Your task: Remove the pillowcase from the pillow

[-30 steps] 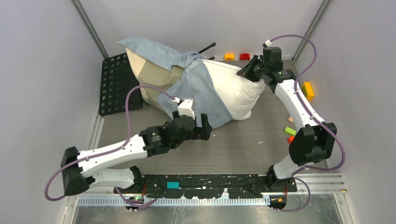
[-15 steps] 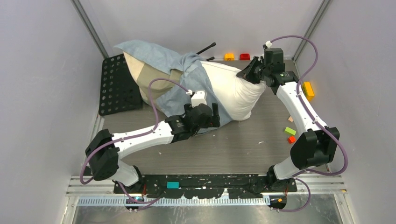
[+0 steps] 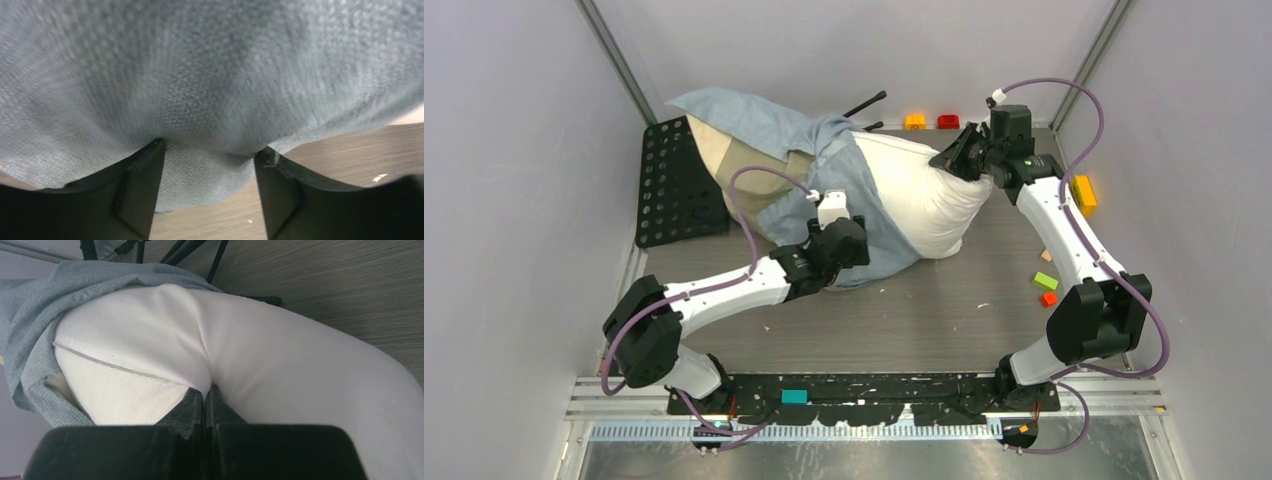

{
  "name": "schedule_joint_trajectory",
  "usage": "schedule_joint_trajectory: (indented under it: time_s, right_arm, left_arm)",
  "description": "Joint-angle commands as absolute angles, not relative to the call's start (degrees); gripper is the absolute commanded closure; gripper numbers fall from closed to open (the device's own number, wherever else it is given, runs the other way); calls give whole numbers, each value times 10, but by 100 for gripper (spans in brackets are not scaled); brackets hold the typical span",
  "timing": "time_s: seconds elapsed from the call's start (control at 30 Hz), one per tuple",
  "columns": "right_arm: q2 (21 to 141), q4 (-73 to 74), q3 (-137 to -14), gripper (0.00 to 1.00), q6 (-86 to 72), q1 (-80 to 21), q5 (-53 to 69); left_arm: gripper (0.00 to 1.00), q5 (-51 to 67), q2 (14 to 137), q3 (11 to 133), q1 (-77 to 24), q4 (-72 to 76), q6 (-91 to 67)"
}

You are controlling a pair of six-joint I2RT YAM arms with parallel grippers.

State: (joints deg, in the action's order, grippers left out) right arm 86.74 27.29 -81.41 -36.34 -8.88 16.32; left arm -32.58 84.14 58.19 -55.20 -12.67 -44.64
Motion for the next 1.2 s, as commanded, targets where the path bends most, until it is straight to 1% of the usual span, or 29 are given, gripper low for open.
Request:
schedule_joint_trajectory:
  time_s: [0.0,0.03,0.07,0.1,0.13,0.23,0.43,0.53,0.63,0.8,0.9,1.0,1.03,1.07,1.1,1.13,1.17]
  right_arm:
    - [849,276,-810,100,-365,-86,160]
    - [847,277,-809,100,-364,-86,157]
    - [846,278,-809,100,-363,-86,153]
    - [844,278,-809,100,-362,-86,150]
    - [844,279,-809,100,-360,-86,146]
    - [845,287,-817,100,-350,-85,133]
    - [861,334,-882,100,-318,-59,98]
    - [866,368,-928,100,-308,-32,95]
    - [861,374,-948,100,-308,-9,95]
    - [885,395,-992,100,-301,21,92]
    - [925,420,-1043,100,-287,22,107]
    - [974,456,-1090,100,-272,22,152]
    - [984,466,-1100,97,-269,22,162]
    - [989,473,-1105,89,-266,22,165]
    - [988,479,-1105,76,-263,22,166]
    - [984,480,-1100,60,-258,21,164]
    - [973,477,-1090,49,-253,19,157]
  left_arm:
    - [59,-303,803,553,-526,-49,-402]
    - [76,-314,794,549,-524,-52,-390]
    - [91,-324,787,551,-523,-63,-379]
    - [98,-337,780,557,-521,-82,-365]
    - [100,-351,773,565,-518,-106,-352]
    - [100,-349,740,585,-495,-183,-339]
    - [100,-319,630,591,-413,-228,-292]
    - [100,-336,586,621,-379,-292,-250]
    - [100,-372,536,642,-353,-335,-197]
    - [100,-399,484,661,-341,-378,-146]
    - [100,-364,468,673,-341,-378,-144]
    - [100,-287,466,667,-341,-347,-146]
    - [100,-255,470,661,-341,-331,-149]
    - [100,-216,482,653,-340,-321,-157]
    - [100,-183,495,649,-341,-312,-164]
    - [100,-151,509,647,-341,-306,-173]
    - [100,-118,526,644,-341,-299,-181]
